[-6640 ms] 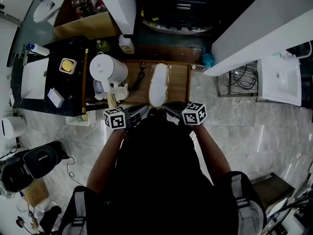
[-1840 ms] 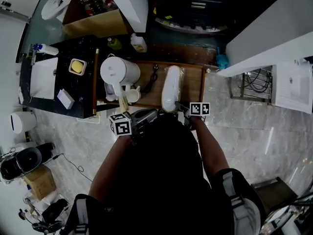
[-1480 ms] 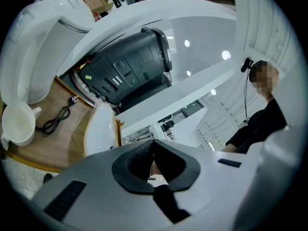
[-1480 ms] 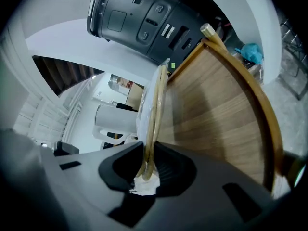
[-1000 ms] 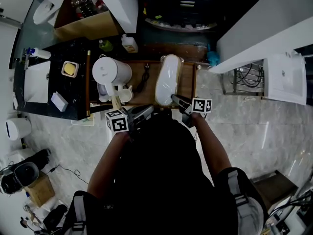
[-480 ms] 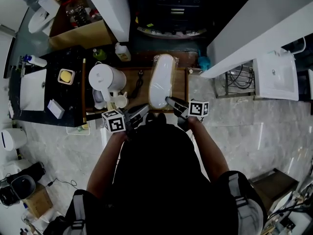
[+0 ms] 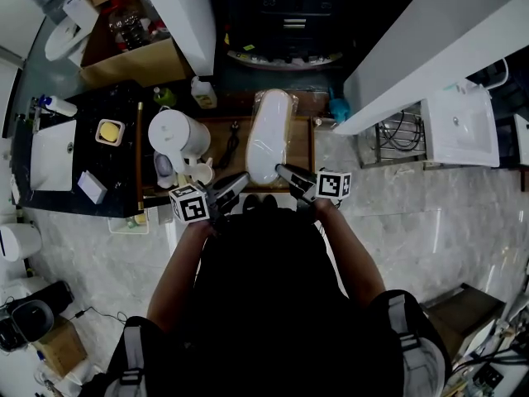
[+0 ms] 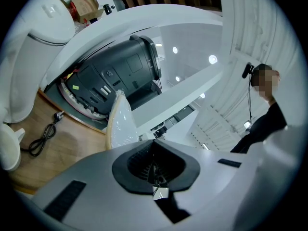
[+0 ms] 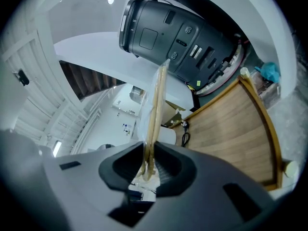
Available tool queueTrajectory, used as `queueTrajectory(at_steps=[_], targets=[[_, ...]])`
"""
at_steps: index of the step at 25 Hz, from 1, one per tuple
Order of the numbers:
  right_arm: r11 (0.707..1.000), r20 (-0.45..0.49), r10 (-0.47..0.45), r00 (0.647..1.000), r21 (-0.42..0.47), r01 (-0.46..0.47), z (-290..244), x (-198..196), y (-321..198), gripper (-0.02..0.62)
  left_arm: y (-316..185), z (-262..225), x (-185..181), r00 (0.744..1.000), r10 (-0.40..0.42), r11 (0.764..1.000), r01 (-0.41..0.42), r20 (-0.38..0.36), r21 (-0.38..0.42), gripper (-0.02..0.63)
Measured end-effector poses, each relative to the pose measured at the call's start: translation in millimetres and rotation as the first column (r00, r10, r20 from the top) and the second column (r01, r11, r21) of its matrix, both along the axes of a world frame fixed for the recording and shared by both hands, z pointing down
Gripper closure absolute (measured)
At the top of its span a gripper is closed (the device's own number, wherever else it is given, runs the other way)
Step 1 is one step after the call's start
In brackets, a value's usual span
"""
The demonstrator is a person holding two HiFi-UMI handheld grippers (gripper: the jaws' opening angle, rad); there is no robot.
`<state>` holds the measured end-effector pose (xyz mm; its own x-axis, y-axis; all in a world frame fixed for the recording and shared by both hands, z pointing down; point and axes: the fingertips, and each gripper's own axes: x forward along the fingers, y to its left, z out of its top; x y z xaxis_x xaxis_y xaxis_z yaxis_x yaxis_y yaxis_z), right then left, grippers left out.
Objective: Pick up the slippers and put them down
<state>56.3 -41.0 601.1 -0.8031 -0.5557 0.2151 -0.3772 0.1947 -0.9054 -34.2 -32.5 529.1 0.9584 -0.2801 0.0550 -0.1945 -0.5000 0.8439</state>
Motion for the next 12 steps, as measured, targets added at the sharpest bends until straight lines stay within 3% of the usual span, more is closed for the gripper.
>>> queueTrajectory(at_steps=[12], targets=[[0.997, 0.012, 0.057, 0.998, 0.054, -0.058, -34.8, 2.7, 3.6, 0.518, -7.6, -4.4, 2.5, 0.999, 0.006, 1.000, -0.005, -0.046, 0.004, 0.595]])
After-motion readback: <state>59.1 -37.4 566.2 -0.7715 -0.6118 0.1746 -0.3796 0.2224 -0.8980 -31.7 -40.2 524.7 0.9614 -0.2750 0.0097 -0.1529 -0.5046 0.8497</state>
